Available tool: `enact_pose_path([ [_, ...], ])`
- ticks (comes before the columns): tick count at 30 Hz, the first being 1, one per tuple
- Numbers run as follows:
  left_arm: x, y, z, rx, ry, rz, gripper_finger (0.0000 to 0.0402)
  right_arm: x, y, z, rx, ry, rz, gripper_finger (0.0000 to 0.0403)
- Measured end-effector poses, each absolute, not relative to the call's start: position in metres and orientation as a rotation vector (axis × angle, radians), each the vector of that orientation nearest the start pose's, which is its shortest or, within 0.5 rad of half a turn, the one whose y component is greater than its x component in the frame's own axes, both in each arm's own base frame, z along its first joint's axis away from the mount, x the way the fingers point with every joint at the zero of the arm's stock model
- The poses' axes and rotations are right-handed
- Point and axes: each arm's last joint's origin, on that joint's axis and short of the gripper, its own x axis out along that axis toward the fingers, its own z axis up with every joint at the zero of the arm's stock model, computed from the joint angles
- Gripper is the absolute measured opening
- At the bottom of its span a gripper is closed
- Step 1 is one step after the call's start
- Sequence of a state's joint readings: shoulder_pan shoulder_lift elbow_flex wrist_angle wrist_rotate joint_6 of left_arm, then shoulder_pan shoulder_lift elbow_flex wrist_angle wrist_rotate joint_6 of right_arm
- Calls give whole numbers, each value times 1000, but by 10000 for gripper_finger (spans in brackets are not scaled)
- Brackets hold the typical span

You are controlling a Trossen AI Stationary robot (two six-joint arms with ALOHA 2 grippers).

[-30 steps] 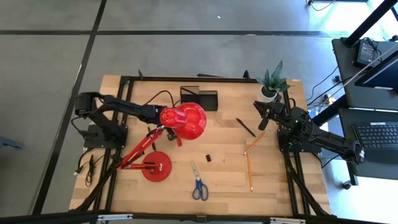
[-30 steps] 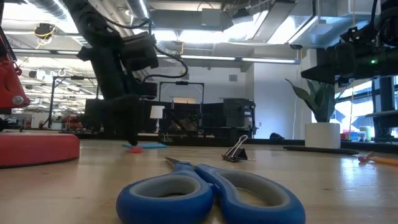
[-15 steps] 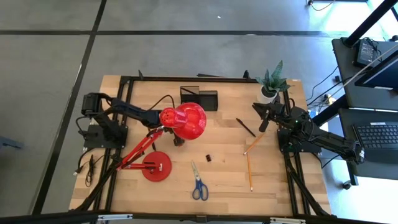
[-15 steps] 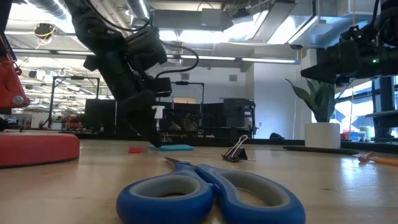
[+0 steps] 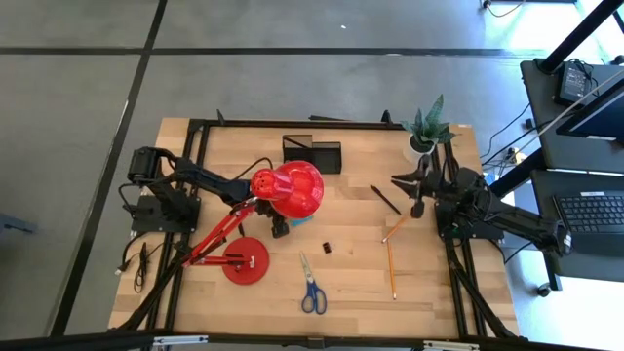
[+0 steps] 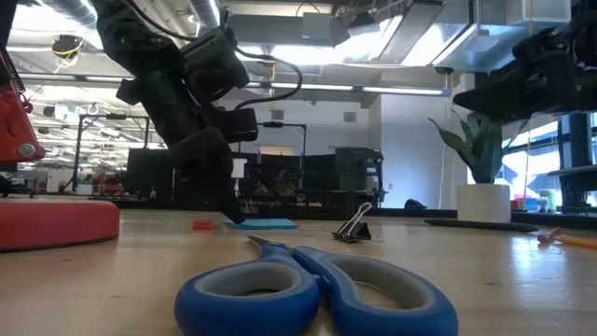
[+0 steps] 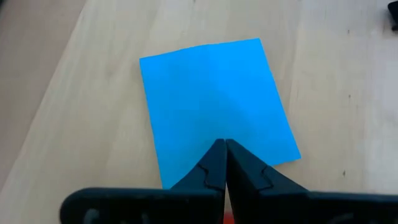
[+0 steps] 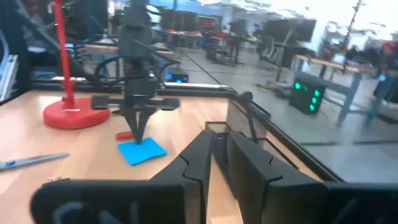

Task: Pick and place office supplies into organizer
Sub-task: Put the sticky notes into the desk organizer

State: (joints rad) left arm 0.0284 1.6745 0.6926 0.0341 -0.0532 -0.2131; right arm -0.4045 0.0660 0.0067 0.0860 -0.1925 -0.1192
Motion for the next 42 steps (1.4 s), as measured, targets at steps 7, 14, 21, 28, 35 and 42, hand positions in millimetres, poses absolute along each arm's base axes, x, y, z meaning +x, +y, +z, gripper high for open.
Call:
enact_pose_path([
  [7,290,10,117,-185,933,176,2,101,-30,168,-202,5,-143,59],
  [14,290,10,117,-184,930,178,3,113,-26,168,-268,13,-122,59],
  [21,290,10,118,-184,928,179,3,128,-24,170,-265,47,-104,59],
  [28,290,10,118,-183,927,180,3,155,-22,186,-284,133,-42,59],
  [35,290,10,118,-183,925,181,2,193,-23,189,-340,261,13,67],
  [42,290,10,118,-183,925,181,2,235,-29,190,-363,350,35,95],
])
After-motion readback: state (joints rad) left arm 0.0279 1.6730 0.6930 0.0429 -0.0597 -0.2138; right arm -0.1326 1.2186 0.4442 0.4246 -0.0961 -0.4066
